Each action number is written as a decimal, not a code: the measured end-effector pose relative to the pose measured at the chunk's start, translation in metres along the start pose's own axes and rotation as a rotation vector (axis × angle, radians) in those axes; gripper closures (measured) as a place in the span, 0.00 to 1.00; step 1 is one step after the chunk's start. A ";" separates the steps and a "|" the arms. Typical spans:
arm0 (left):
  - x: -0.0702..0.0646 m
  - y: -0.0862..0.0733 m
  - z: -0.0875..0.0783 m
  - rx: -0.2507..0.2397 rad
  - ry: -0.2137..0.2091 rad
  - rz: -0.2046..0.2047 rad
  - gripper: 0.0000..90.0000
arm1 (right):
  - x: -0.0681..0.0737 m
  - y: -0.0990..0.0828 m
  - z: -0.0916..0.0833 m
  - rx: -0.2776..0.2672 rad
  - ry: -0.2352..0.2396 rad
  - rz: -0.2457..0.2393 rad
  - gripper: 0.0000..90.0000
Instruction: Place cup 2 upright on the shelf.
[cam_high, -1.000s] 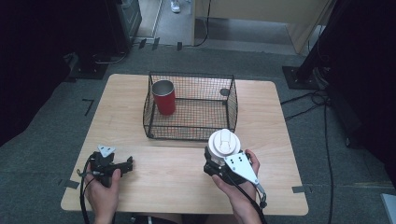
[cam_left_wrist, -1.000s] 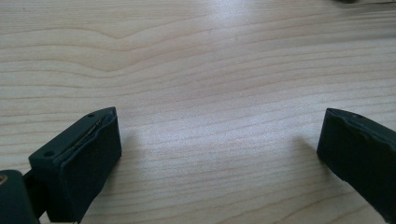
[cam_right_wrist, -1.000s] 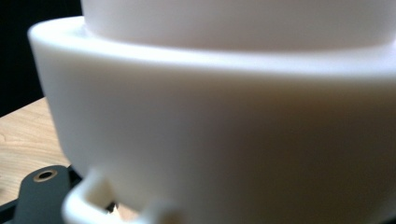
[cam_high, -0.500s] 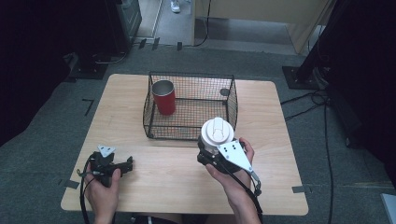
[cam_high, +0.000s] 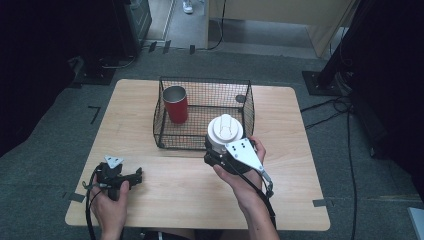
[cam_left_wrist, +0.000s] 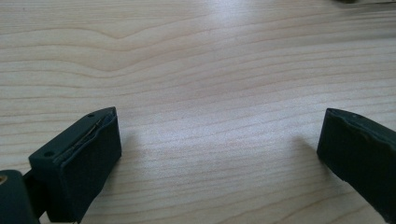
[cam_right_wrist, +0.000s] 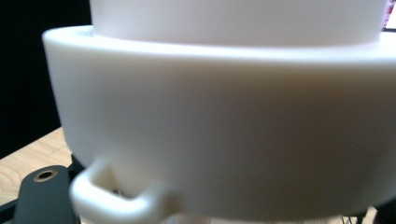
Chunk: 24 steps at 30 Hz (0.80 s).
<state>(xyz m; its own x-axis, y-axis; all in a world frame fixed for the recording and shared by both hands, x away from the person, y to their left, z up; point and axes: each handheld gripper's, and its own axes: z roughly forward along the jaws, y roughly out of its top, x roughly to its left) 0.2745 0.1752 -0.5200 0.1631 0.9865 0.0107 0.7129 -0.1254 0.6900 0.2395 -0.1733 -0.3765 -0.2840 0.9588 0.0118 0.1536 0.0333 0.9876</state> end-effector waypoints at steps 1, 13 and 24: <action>0.000 0.000 0.000 0.000 0.000 0.000 0.00 | 0.001 0.002 0.001 -0.002 0.002 0.001 0.18; 0.000 0.000 0.000 0.000 0.000 0.000 0.00 | 0.001 0.022 0.019 -0.021 -0.004 -0.019 0.18; 0.000 0.000 0.000 0.000 0.000 0.000 0.00 | 0.001 0.040 0.042 -0.052 -0.020 -0.020 0.18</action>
<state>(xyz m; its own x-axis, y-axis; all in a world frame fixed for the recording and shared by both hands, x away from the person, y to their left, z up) 0.2745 0.1753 -0.5199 0.1632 0.9865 0.0106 0.7132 -0.1254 0.6896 0.2854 -0.1590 -0.3437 -0.2673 0.9636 -0.0108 0.0990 0.0386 0.9943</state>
